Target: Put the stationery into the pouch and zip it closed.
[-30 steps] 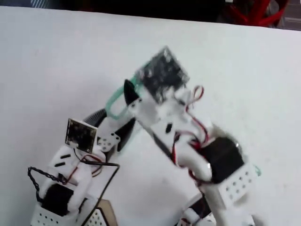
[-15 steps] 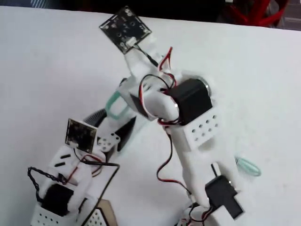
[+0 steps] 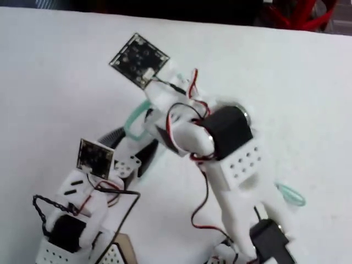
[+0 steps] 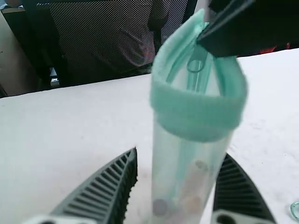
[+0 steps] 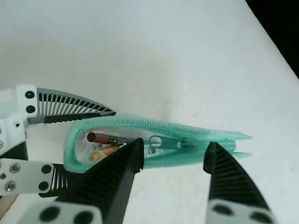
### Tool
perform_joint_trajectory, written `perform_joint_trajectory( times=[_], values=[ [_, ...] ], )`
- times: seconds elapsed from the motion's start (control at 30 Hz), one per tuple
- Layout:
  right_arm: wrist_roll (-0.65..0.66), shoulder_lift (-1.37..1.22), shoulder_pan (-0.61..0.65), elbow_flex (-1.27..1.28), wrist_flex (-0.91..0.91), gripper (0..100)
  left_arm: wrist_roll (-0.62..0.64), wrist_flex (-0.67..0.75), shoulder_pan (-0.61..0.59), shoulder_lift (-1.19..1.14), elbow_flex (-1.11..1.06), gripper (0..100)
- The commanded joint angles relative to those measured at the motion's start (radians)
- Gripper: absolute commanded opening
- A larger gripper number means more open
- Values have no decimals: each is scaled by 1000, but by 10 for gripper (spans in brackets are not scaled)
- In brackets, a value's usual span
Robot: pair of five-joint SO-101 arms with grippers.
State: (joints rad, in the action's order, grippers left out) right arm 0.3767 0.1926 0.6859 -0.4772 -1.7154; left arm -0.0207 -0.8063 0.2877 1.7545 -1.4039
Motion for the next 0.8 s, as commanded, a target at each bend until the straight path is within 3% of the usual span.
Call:
perform_joint_trajectory(
  times=[0.0,0.4,0.57,0.77],
  values=[
    [14,-45,-13,-72,-10,204,-5,29,-5,10,17,255],
    [-12,-154,-42,-25,-12,188,-3,29,-5,10,17,251],
    [-15,-113,25,60,-13,34,-8,87,-2,10,-9,143],
    [38,16,105,180,-13,45,-9,166,1,12,-61,84]
  ],
)
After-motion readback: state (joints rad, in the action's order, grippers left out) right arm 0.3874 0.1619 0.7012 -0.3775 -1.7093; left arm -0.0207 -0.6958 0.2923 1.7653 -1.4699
